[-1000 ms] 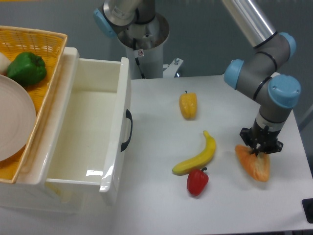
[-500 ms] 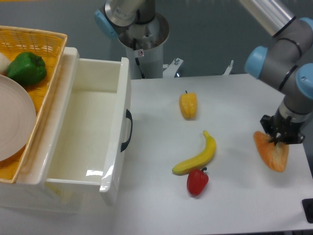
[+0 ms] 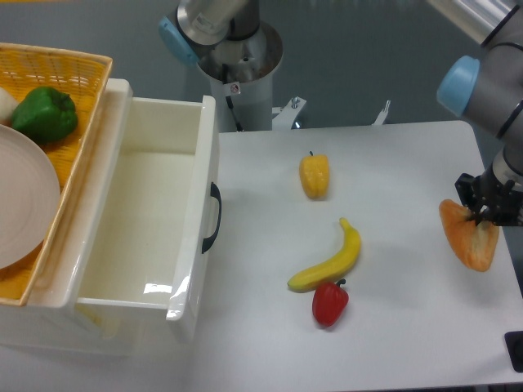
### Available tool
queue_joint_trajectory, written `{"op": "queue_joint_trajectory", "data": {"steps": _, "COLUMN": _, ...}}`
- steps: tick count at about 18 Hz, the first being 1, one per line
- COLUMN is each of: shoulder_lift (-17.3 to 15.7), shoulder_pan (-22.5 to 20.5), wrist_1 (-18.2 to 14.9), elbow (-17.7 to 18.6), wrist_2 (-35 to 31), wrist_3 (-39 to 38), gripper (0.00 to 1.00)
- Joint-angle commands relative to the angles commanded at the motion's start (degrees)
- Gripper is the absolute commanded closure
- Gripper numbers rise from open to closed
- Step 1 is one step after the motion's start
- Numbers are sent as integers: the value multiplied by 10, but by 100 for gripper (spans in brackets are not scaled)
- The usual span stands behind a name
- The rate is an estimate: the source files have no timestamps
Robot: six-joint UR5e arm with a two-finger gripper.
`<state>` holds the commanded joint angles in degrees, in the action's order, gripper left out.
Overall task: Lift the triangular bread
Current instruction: 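Lift the held bread slice up and away from the banana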
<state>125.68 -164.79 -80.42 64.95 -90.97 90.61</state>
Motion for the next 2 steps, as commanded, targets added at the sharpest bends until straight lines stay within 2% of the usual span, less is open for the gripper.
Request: {"op": "queue_joint_trajectory", "data": {"steps": 2, "shoulder_lift": -2, "shoulder_pan": -6, "wrist_1": -1, "elbow": 1, "wrist_2": 2, "wrist_3": 12, "gripper": 98}}
